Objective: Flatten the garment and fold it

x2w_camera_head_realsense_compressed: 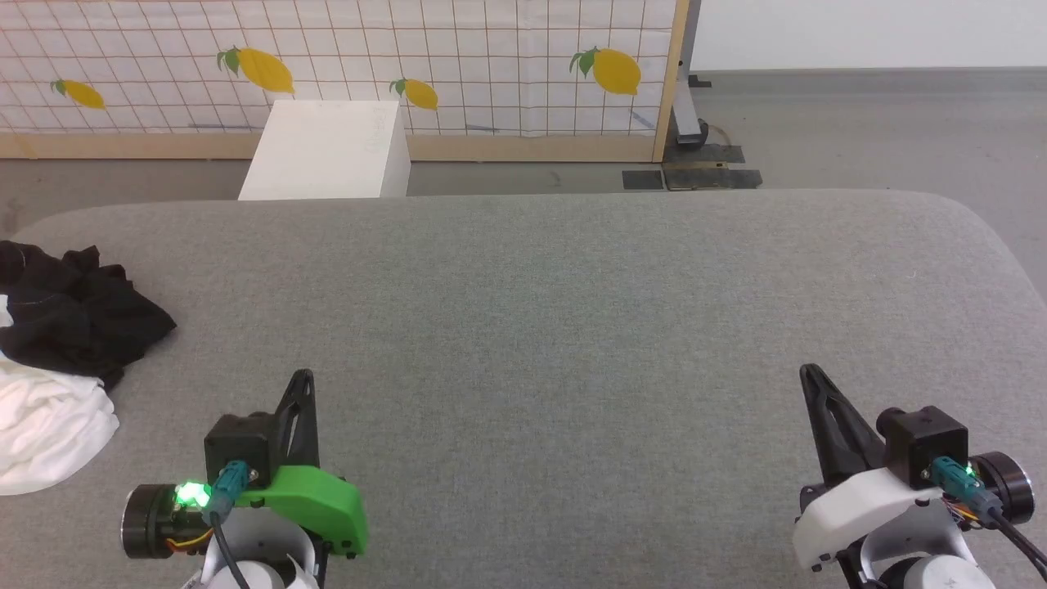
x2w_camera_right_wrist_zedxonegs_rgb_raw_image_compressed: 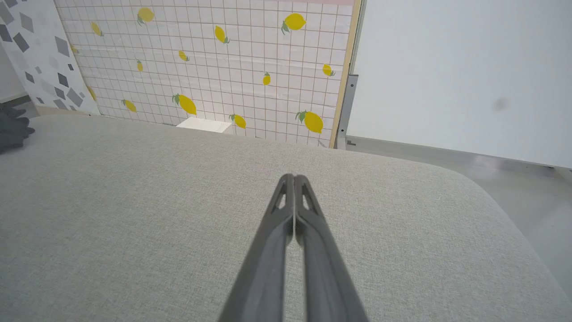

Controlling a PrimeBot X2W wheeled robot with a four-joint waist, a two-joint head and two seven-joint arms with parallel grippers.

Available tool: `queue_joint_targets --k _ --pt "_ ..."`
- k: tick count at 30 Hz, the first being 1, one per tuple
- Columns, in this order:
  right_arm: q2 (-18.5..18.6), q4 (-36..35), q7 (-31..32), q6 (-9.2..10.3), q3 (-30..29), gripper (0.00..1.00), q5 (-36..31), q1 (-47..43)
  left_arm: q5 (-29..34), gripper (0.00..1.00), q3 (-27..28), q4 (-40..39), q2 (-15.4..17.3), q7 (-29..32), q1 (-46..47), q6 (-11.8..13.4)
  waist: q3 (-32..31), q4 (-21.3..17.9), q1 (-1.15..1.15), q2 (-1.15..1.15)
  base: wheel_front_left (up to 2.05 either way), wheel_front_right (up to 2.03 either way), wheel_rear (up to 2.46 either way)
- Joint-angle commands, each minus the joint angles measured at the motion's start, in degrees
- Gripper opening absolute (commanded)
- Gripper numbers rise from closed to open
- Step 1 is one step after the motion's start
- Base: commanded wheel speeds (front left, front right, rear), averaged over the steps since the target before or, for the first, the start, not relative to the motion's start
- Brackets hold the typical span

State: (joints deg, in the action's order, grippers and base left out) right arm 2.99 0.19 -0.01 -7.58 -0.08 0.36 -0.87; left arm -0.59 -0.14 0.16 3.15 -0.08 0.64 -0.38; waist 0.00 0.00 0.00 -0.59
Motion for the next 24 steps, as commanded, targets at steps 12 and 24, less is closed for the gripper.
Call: queue_joint_targets --k 12,24 --pt "-0.1 -0.2 0.0 0.09 0.1 0.00 -0.4 0.9 0.6 0.00 0.1 -0.2 -0.3 0.1 -0.6 0.4 0.0 0.0 0.00 0.59 0.00 0.00 0.00" --pt "0.0 0.2 -0.8 0.01 -0.3 1.00 0.4 0.1 -0.6 1.00 -1.1 1.2 0.0 -1.1 0.6 0.7 0.0 0.4 0.00 0.04 0.00 0.00 0.00"
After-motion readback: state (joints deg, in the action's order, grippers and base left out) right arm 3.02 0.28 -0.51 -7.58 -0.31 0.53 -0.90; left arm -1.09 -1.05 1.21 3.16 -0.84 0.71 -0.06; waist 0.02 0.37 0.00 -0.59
